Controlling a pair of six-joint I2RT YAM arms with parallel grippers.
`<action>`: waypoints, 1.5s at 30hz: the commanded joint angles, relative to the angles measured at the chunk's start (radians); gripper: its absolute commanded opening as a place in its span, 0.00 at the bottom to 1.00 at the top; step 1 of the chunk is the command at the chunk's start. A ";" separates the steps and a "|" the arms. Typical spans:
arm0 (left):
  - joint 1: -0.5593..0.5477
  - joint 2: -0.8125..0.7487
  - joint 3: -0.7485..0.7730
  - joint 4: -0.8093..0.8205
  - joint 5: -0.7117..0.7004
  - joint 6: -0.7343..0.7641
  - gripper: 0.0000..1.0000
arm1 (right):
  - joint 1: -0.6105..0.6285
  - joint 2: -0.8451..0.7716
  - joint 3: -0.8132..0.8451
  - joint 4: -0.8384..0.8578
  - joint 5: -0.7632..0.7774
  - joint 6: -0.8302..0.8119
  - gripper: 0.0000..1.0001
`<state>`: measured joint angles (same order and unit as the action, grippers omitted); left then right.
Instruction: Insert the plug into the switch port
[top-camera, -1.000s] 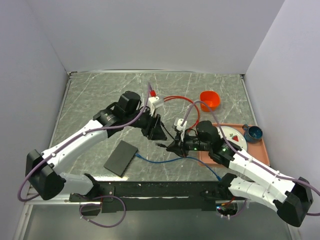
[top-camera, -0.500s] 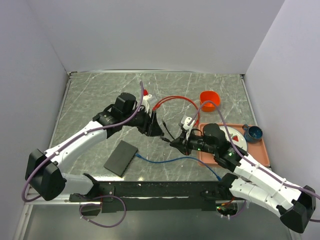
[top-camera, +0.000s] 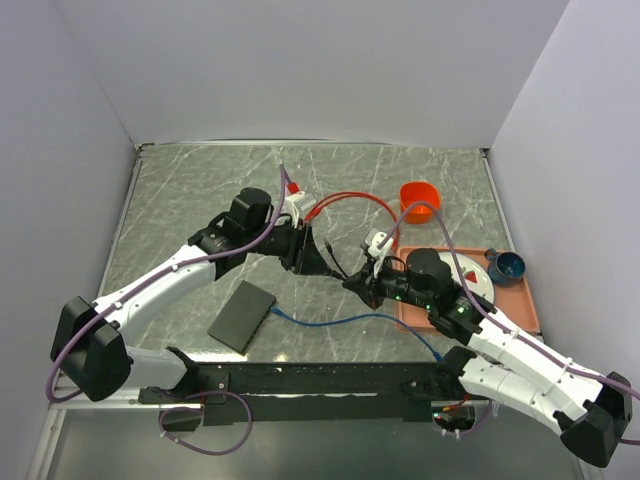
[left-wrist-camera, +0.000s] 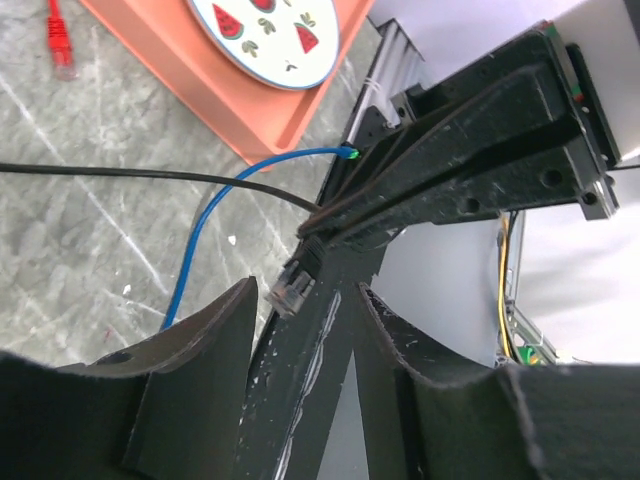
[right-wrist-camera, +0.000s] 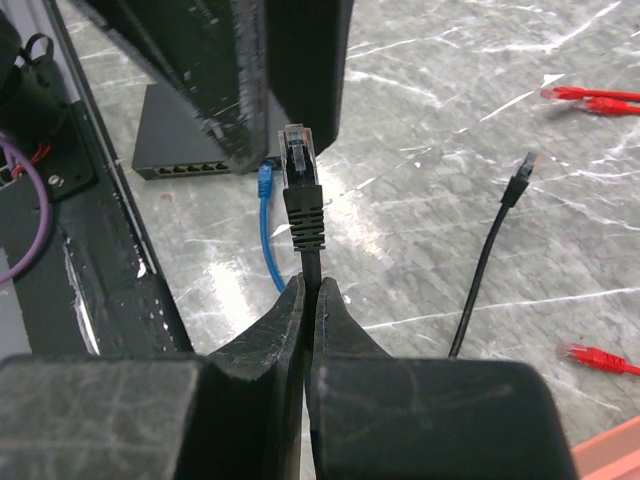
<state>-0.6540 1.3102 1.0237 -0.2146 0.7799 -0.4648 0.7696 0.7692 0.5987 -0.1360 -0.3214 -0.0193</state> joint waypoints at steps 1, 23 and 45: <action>-0.001 0.004 -0.007 0.078 0.065 -0.026 0.48 | 0.000 -0.021 -0.011 0.055 0.048 0.012 0.00; -0.007 0.035 -0.017 0.115 0.067 -0.049 0.01 | 0.000 -0.034 -0.024 0.113 0.012 0.018 0.48; -0.015 0.052 -0.014 0.093 0.045 -0.041 0.01 | 0.017 0.038 0.016 0.177 0.016 0.067 0.42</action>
<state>-0.6628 1.3548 1.0023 -0.1329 0.8219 -0.5240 0.7769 0.8204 0.5701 -0.0067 -0.3206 0.0410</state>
